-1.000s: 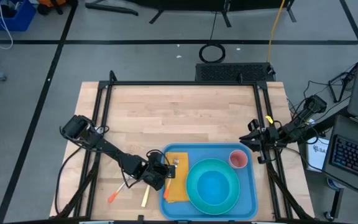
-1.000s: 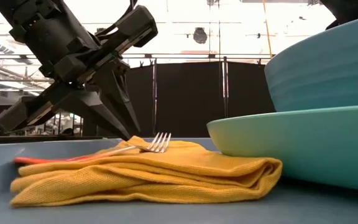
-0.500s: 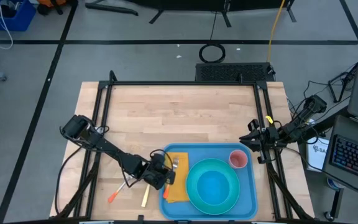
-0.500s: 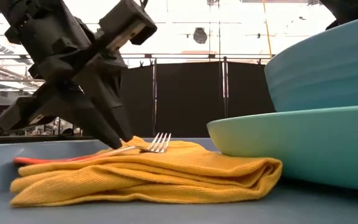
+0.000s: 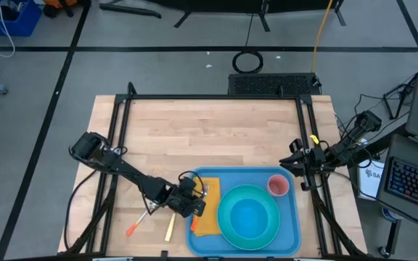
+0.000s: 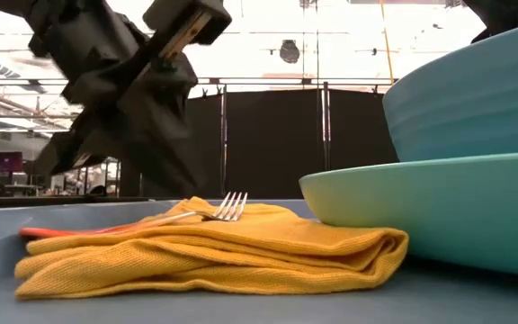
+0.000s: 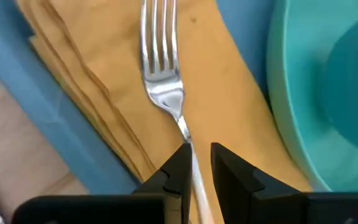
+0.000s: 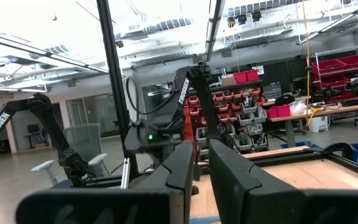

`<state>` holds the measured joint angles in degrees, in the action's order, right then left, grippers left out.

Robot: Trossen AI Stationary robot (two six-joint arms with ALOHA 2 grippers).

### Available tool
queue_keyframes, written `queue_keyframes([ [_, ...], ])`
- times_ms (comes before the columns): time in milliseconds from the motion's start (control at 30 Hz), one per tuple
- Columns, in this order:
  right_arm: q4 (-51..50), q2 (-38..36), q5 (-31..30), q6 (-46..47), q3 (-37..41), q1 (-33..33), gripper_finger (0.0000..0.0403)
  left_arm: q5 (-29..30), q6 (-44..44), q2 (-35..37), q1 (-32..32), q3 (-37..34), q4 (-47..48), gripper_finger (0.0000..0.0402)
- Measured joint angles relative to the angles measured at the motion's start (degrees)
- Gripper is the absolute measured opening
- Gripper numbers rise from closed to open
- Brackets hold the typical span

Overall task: Set up tray
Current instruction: Put the orange fork on top of the yellow table napkin

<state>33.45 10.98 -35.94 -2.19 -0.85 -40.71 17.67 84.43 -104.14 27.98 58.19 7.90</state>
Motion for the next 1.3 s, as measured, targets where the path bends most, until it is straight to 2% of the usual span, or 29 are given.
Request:
queue_keyframes([
  [400,-0.4,0.0,0.0,0.0,0.0,0.0,0.0043,0.4,-9.0,2.4,-3.1,0.1,-10.9,0.0063],
  [500,-0.6,0.0,0.0,0.0,0.0,0.0,0.0043,0.4,-9.7,2.4,-4.2,0.1,-10.8,0.0063],
  [800,-0.7,0.0,0.0,0.0,0.0,0.0,0.0043,0.4,-9.5,2.4,-7.8,0.1,-19.0,0.0063],
  [933,-0.7,0.0,0.0,0.0,0.0,0.0,0.0043,0.1,-8.5,2.3,-8.1,0.1,-19.9,0.0063],
  [1167,-0.7,0.0,0.0,0.0,0.0,0.0,0.0043,-6.0,-3.0,2.5,-8.4,0.1,-19.3,0.0063],
  [1300,-0.7,0.0,0.0,0.0,0.0,0.0,0.0043,-5.5,-2.0,3.3,-10.7,0.1,-18.8,0.0063],
])
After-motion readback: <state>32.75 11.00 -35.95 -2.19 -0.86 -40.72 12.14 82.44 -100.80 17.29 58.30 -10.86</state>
